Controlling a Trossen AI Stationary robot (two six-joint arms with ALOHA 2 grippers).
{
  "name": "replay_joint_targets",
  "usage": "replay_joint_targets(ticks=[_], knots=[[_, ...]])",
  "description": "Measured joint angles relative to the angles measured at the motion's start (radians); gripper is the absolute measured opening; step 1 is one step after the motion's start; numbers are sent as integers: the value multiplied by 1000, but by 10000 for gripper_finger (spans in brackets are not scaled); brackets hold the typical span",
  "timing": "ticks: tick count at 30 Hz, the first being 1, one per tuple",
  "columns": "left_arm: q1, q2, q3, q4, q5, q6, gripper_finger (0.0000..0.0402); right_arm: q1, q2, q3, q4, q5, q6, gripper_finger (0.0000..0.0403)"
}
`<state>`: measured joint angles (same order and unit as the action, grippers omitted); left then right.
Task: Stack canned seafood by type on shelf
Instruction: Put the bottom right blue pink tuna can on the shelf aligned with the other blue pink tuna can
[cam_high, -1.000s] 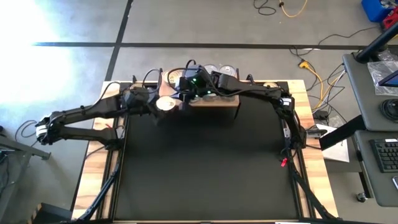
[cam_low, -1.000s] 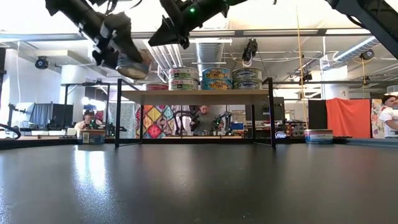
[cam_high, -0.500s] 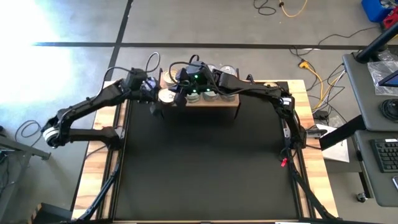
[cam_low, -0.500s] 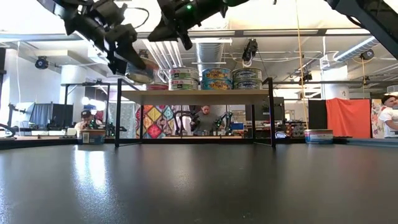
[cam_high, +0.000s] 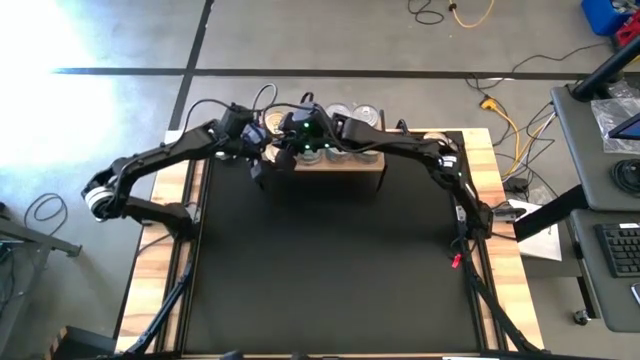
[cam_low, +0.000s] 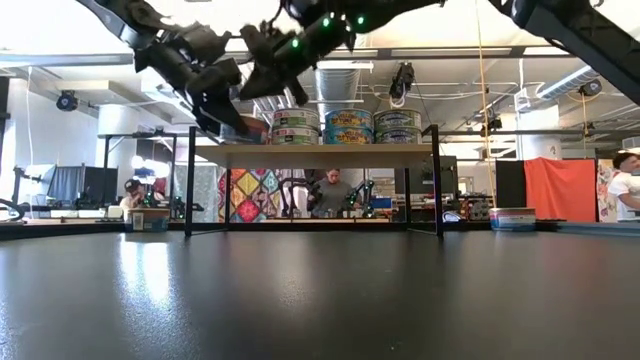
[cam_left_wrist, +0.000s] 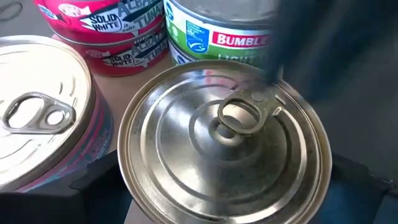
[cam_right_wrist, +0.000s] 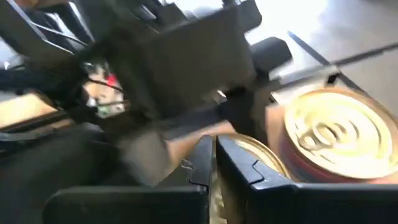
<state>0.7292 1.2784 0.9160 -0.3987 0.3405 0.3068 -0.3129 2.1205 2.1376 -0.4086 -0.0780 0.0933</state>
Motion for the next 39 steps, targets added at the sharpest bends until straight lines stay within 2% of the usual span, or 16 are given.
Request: replay_joint_targets(ticks=[8, 13, 21, 26, 32, 39], knots=[[0, 17, 58, -100, -17, 18, 375, -23, 29, -4, -21, -34, -10, 13], [0, 18, 101, -201, -70, 14, 389, -12, 36, -4, -60, -24, -69, 13], [-2, 38, 105, -211, -77, 4, 396, 41, 36, -1, -66, 116, -117, 13], [-2, 55, 108, -215, -83, 7, 395, 82, 36, -1, -39, 225, -211, 13], [-3, 33, 106, -231, -90, 21, 395, 99, 36, 1, -8, 297, -318, 13], [-2, 28, 105, -235, -94, 23, 398, 122, 81, 0, 25, 495, -507, 13]])
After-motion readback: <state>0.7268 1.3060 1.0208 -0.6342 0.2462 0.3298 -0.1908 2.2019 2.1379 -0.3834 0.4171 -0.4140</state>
